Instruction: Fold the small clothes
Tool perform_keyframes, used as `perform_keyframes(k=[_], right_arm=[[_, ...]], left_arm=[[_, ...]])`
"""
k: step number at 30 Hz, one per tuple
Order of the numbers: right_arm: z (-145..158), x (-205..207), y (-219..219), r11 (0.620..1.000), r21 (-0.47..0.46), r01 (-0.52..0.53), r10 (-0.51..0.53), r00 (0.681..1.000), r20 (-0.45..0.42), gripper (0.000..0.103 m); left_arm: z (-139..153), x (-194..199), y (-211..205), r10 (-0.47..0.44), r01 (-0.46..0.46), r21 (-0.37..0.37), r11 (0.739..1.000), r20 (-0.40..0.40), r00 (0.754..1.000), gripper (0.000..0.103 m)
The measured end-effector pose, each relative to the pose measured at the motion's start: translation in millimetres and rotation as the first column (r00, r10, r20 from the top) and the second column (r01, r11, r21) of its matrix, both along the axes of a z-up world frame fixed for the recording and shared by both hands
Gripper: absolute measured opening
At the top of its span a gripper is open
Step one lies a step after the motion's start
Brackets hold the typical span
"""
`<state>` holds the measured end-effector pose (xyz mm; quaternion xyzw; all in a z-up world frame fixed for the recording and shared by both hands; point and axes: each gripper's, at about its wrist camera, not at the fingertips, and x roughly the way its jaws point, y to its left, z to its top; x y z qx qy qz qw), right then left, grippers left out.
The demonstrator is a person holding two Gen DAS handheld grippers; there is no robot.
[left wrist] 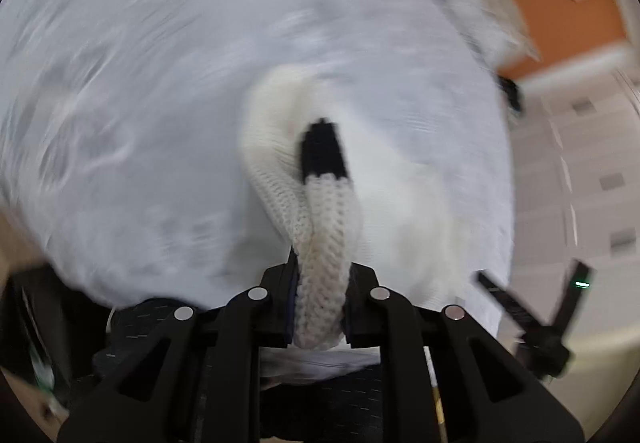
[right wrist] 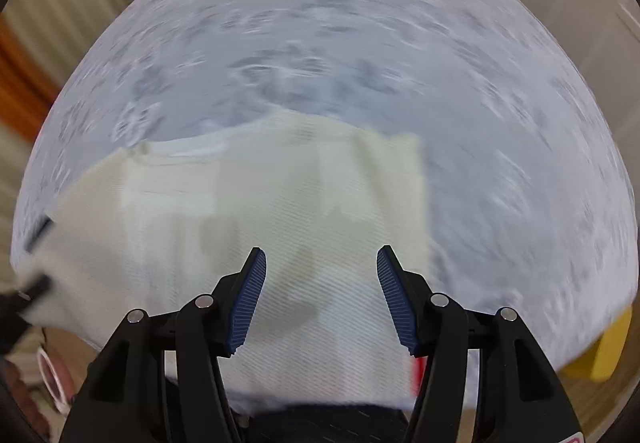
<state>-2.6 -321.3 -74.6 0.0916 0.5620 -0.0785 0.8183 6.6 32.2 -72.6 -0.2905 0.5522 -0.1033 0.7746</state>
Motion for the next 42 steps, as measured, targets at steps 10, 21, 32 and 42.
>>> perform_keyframes(k=[10,21,32,42], right_arm=[[-4.5,-46.0,-69.1,0.994,0.079,0.071,-0.072,0.997,0.017,0.064],[-21.1,-19.2,-35.3,0.959,0.276,-0.07,0.07,0.997,0.012,0.084],[-80.5,46.0,26.9,0.925,0.372,-0.084,0.139,0.983,-0.123,0.083],[20.8,25.6,22.3,0.919,0.357,-0.168,0.127,0.983,0.136,0.006]], left_arm=[[-0.5,-33.4,-213.1,-0.443,0.431,0.214,0.877,0.013,0.896,0.02],[-4.4,-76.9,-189.4,-0.369,0.357,0.233,0.904,0.006,0.93,0.081],[28.6,-85.0,-156.4,-0.362,0.298,0.495,0.816,0.035,0.932,0.086],[29.5,-85.1,-145.3,-0.354,0.296,0.507,0.81,0.02,0.935,0.086]])
